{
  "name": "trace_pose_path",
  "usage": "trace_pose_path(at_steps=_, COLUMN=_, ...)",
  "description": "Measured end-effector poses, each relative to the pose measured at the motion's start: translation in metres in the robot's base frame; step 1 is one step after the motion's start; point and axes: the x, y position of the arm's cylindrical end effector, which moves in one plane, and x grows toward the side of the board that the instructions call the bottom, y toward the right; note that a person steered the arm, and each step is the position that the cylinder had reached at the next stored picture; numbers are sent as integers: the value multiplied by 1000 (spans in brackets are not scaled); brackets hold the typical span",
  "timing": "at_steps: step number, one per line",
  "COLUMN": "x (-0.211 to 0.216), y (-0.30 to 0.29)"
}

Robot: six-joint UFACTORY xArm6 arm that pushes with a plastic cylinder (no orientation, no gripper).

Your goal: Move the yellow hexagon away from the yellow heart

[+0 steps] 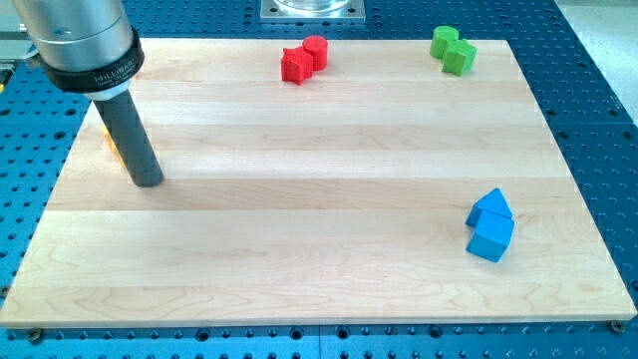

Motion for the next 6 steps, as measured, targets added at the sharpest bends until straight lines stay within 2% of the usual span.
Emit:
trace_pose_path(at_steps=2, x=-1, y=1)
trace_pose_path(at_steps=3, x=38, y=-40)
trace_pose_path(at_steps=4, x=11, y=-69)
trace_pose_path(at_steps=5, x=-25, y=-27)
trace_pose_path(at_steps=6, x=-44, y=53)
